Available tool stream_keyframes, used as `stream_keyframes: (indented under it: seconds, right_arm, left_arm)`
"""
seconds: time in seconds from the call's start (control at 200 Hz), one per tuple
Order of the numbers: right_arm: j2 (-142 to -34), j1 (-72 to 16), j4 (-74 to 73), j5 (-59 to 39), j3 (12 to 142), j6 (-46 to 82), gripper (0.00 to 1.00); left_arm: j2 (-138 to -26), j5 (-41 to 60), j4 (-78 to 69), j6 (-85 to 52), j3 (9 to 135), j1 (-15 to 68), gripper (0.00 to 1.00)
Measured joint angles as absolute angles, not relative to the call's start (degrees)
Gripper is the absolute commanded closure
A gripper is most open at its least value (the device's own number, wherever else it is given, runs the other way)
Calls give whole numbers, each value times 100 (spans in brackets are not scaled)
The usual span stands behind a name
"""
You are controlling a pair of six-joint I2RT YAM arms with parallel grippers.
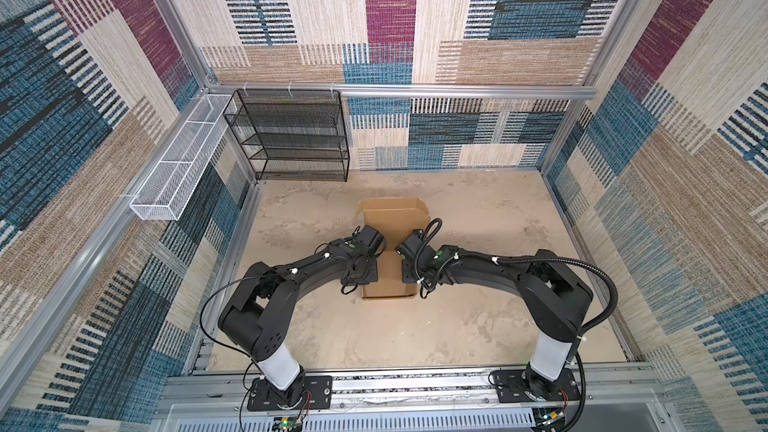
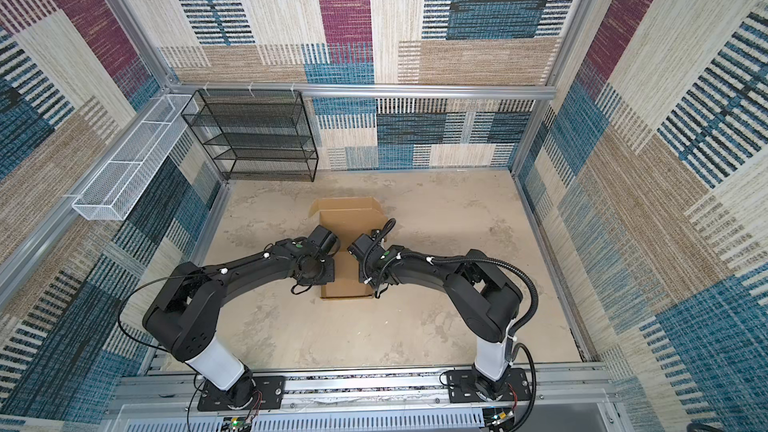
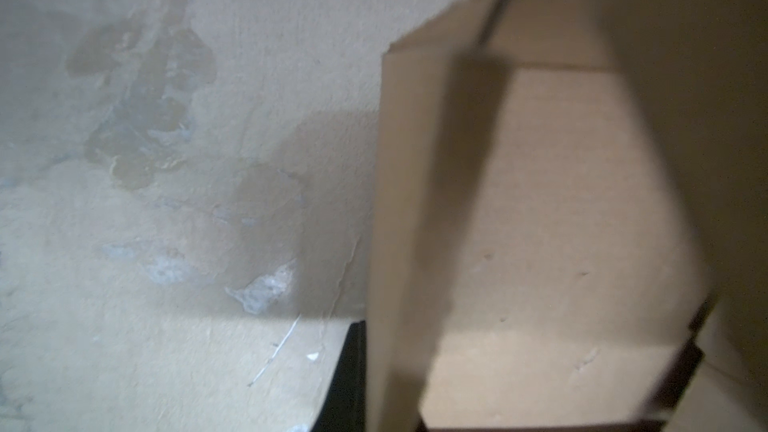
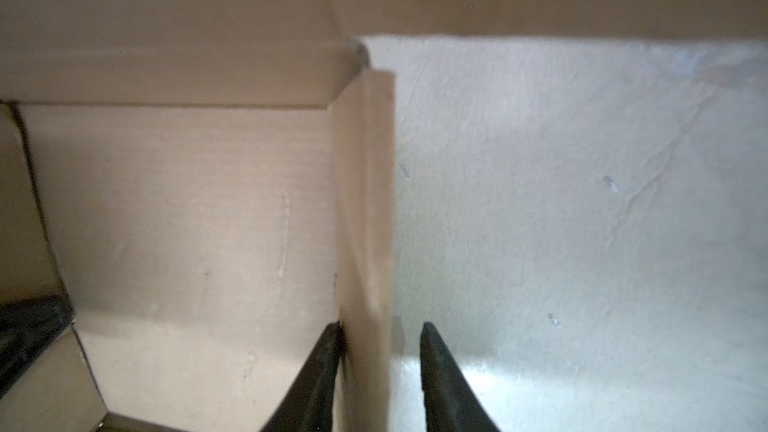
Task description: Fold the paper box
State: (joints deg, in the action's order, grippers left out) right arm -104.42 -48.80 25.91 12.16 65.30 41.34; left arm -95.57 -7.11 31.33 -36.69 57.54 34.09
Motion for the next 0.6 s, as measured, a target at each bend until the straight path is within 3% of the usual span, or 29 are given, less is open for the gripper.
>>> stream_keyframes:
  seconds: [0.235, 0.596]
  right_arm:
    - [-10554, -4906, 2825, 1271, 6591, 4152, 66]
    - [-10888, -4982, 3247, 1599, 7072, 4193, 82]
  left_arm:
    - [-9555, -707, 3133, -3717, 5756, 3409, 98]
    - [-9515, -600, 3129, -3754, 5754, 3402, 99]
